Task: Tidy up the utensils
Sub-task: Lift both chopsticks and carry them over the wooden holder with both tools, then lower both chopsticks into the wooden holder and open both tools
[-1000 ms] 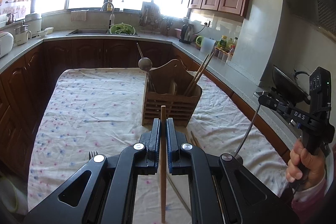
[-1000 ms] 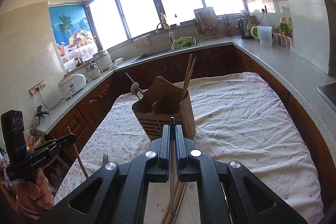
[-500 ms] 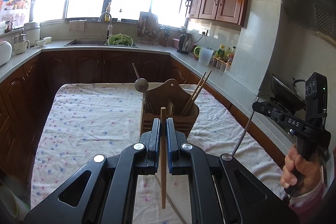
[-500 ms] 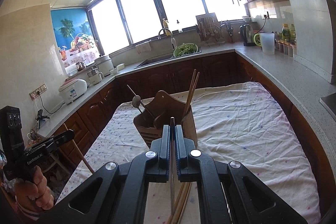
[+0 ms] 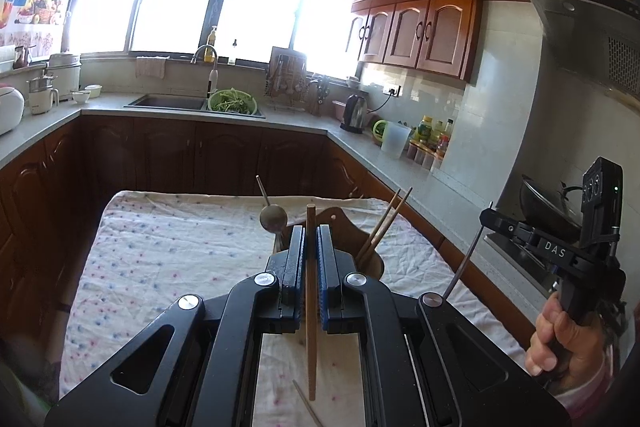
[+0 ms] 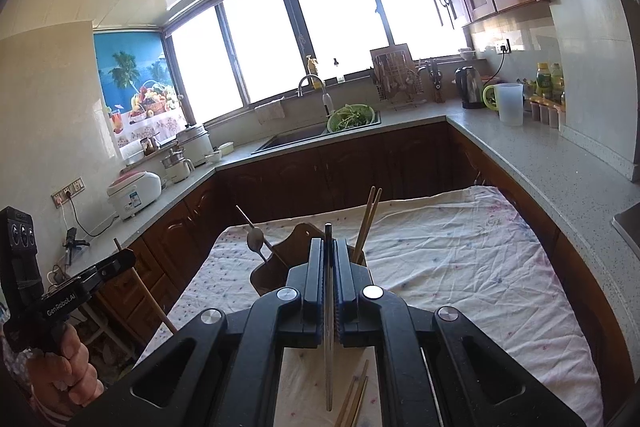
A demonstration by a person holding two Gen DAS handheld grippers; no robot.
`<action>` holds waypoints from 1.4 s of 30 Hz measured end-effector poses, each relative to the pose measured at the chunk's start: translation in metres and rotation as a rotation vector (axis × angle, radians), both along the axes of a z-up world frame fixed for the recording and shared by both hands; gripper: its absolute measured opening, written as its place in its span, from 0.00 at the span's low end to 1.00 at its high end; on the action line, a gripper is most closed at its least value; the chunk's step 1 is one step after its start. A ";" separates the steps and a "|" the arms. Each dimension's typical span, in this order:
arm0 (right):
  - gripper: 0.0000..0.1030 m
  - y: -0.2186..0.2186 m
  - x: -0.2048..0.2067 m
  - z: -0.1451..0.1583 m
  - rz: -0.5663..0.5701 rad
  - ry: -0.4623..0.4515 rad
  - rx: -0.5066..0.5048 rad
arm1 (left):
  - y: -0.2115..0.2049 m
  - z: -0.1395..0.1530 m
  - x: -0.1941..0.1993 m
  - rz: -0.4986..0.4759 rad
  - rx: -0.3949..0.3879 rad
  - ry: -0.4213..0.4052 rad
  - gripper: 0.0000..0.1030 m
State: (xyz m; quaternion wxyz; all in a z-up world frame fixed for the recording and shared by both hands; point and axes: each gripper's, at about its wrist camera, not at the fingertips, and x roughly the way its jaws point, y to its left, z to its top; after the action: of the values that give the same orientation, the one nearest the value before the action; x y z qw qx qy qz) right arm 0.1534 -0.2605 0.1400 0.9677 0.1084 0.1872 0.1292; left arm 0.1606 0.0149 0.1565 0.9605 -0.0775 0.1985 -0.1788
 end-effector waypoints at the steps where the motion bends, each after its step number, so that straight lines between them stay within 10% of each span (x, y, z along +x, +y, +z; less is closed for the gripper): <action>1: 0.04 0.001 0.003 0.003 -0.002 -0.007 -0.001 | 0.000 0.003 0.004 0.002 0.000 -0.007 0.04; 18: 0.04 0.005 0.075 0.042 -0.064 -0.135 0.000 | -0.011 0.048 0.086 0.069 -0.030 -0.153 0.04; 42: 0.04 0.015 0.112 -0.045 -0.078 0.006 -0.002 | -0.018 -0.061 0.131 0.143 -0.040 -0.011 0.06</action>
State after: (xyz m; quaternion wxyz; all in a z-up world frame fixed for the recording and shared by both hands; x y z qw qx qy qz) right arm 0.2658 -0.2453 0.0951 0.9716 0.1149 0.1860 0.0910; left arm 0.2912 -0.0032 0.0953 0.9702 -0.1097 0.1834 -0.1140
